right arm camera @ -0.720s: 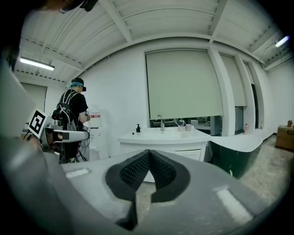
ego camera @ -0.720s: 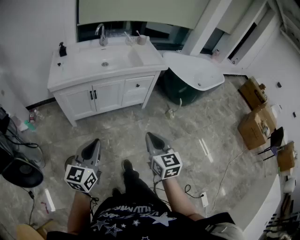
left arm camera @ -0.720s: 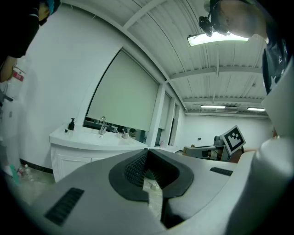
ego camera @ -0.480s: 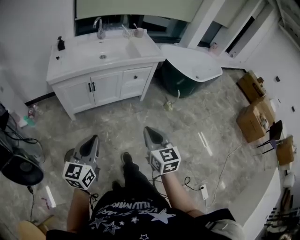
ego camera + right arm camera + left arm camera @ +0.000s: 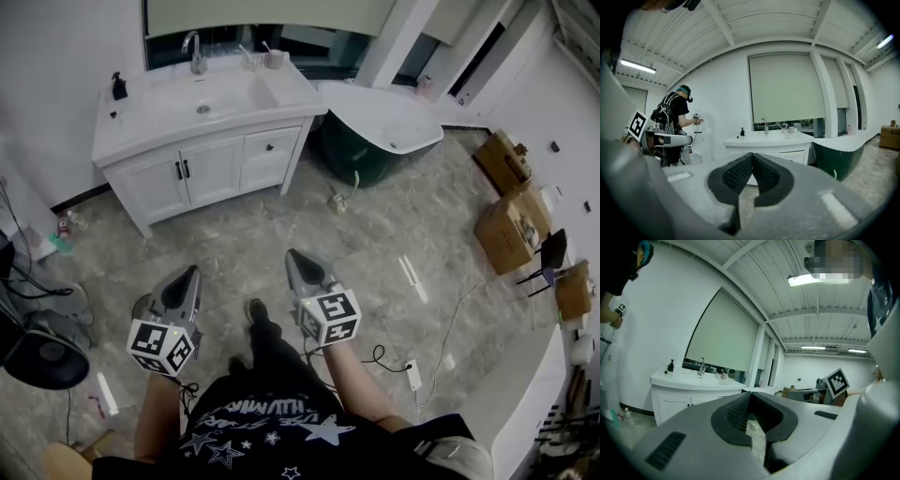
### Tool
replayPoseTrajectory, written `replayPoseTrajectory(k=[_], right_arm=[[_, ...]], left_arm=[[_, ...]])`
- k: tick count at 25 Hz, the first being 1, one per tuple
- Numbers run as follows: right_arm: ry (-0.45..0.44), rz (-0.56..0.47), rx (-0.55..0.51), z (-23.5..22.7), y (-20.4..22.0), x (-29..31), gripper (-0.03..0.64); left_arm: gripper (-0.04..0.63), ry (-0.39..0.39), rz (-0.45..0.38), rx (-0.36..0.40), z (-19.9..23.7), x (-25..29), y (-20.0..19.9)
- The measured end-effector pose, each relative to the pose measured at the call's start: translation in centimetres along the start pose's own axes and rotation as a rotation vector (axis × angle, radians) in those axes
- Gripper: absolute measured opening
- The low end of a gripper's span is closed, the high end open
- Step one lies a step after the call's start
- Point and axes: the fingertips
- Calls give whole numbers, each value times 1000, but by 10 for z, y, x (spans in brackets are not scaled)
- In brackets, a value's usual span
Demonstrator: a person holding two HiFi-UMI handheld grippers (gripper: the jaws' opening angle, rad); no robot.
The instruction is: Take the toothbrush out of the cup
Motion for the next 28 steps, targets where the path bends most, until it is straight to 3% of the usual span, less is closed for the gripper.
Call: replayPoseTrajectory(k=[12,21,28], right_arm=[[40,15,66,-73,-1,53,0],[-3,6,88,-172,-55,146,0],[-49,13,66,-231,-80,188,0]], left_arm=[[8,13,46,-17,23,82,-12],[8,-22,66,-37,63,205,-67],[8,-76,45,-37,79,268,-106]])
Point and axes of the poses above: the fingertips, and each gripper's own axes: x forward along the fingers, z to its left, y out of its underside, and after that the axes turned 15 degrees about z, right-handed
